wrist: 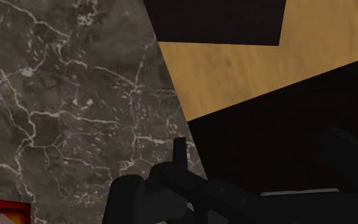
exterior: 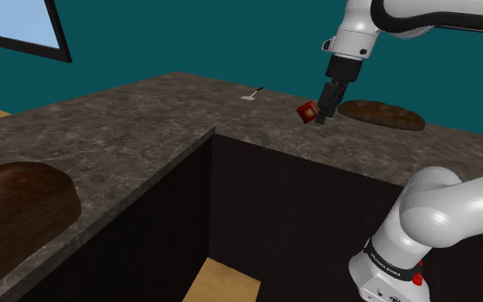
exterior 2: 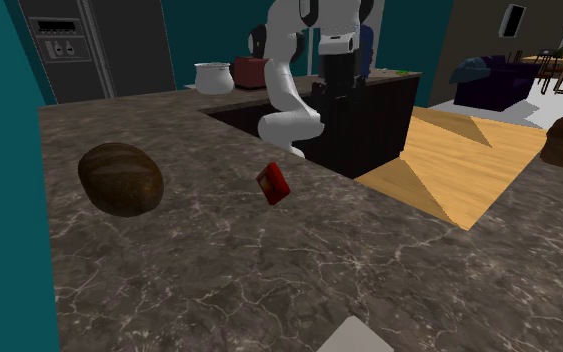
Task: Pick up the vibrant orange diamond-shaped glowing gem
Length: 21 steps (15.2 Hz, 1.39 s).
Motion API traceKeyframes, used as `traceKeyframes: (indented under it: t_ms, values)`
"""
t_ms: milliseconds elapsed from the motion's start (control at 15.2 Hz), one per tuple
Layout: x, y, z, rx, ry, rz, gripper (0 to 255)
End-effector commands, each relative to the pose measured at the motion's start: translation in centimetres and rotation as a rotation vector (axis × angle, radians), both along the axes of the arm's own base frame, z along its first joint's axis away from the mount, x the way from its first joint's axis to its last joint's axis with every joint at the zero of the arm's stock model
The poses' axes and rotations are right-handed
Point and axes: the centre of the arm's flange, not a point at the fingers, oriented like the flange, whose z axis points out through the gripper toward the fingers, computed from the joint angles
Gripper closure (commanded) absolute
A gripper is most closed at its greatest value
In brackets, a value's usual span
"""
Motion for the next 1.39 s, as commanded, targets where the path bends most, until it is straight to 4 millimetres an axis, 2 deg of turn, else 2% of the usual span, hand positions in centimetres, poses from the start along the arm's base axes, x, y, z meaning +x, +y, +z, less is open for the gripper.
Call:
traceKeyframes:
  t_ms: [0, 660, 1320]
  values:
    - [0.0, 0.0, 0.0, 0.0, 0.0, 0.0, 0]
    - [1.7, -9.9, -4.0, -0.12, -0.221, 0.088, 0]
    - [5.1, -20.0, -6.3, -0.24, -0.441, 0.176, 0]
